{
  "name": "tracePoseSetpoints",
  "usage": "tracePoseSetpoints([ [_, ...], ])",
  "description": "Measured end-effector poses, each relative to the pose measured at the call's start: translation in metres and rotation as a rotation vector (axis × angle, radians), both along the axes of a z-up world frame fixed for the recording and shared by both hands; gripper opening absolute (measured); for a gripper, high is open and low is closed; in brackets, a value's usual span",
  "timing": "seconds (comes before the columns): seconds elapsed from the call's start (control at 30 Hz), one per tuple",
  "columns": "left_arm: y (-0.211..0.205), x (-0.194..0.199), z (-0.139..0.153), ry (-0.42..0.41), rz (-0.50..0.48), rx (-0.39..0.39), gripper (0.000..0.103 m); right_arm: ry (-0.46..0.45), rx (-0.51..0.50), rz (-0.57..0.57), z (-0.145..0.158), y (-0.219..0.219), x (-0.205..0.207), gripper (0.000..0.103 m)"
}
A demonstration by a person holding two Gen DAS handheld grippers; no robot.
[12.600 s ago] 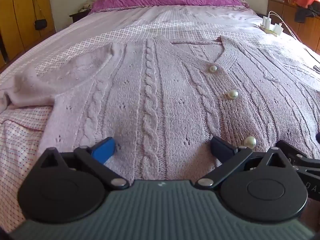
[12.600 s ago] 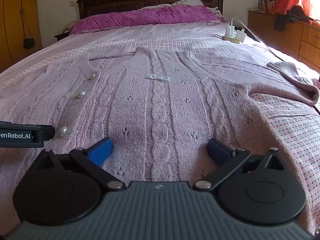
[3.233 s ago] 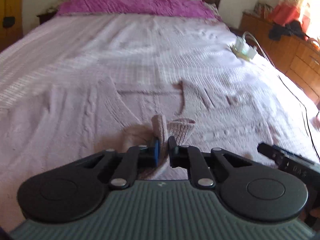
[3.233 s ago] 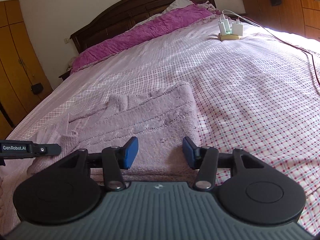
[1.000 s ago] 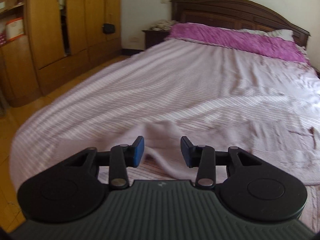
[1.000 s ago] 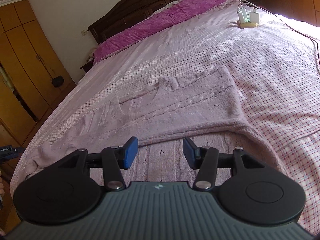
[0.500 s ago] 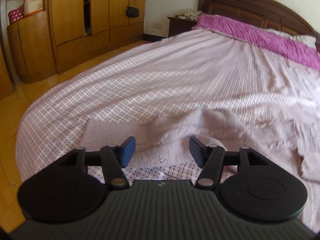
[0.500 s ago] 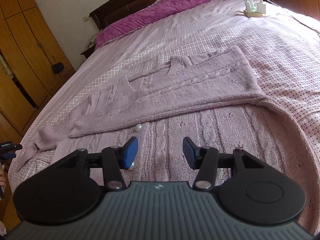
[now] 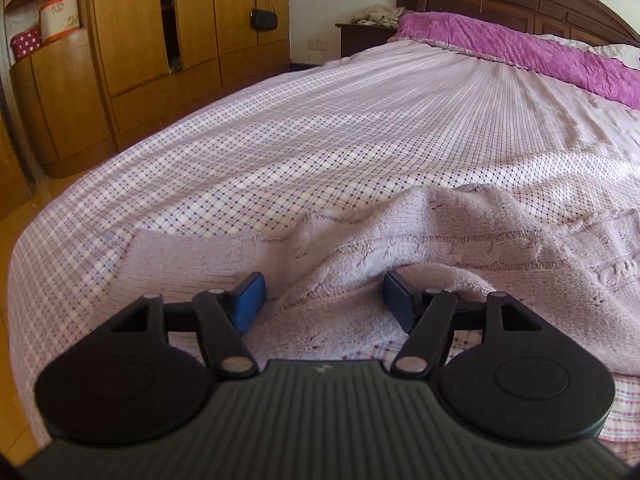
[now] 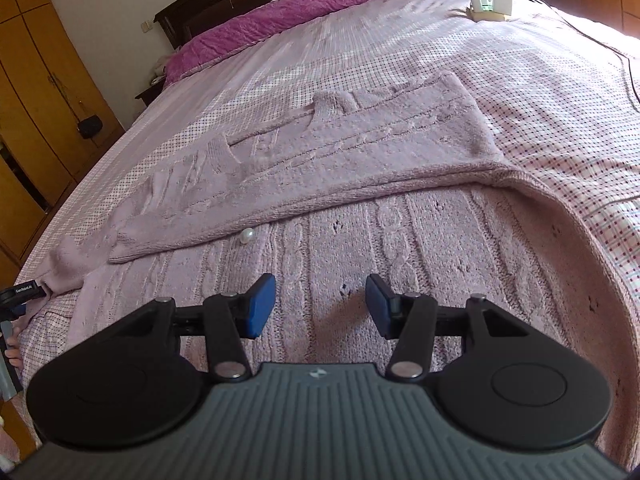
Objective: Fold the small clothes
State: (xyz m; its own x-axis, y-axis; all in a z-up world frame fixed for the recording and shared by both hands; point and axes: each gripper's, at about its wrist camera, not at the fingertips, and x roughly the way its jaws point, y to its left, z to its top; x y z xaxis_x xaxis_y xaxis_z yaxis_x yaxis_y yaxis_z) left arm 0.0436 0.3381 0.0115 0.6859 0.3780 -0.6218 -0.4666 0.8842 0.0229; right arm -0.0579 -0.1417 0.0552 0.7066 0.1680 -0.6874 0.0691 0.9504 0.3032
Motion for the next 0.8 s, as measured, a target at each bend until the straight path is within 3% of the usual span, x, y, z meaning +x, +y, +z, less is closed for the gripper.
tracePoseSetpoints([
  [0.1,0.0,0.003,-0.001,-0.001,-0.002,0.022,0.068,-0.017,-0.006,-0.002,0.002,0.001,0.001,0.058],
  [0.13,-0.001,0.004,-0.001,-0.003,-0.001,0.028,0.062,-0.025,-0.007,0.0,0.003,0.001,0.001,0.058],
  [0.17,-0.001,0.005,-0.001,-0.006,-0.005,0.031,0.054,-0.034,-0.007,0.003,0.003,0.0,0.0,0.058],
  [0.23,-0.002,0.004,0.002,-0.011,-0.016,0.027,0.021,-0.04,-0.007,0.009,0.003,0.0,0.0,0.058],
  [0.27,-0.002,0.004,0.005,-0.014,-0.018,0.02,0.017,-0.039,-0.006,0.009,0.002,-0.001,0.0,0.058],
  [0.43,-0.007,-0.009,0.027,-0.078,-0.036,0.003,0.013,-0.046,0.012,0.002,-0.002,-0.007,-0.002,0.058],
  [0.67,-0.021,-0.033,0.08,-0.238,-0.097,-0.088,0.012,-0.076,0.03,-0.007,0.002,-0.014,-0.005,0.058],
  [0.8,-0.043,-0.037,0.106,-0.279,-0.158,-0.107,0.012,-0.084,0.044,-0.02,0.003,-0.02,-0.007,0.058],
])
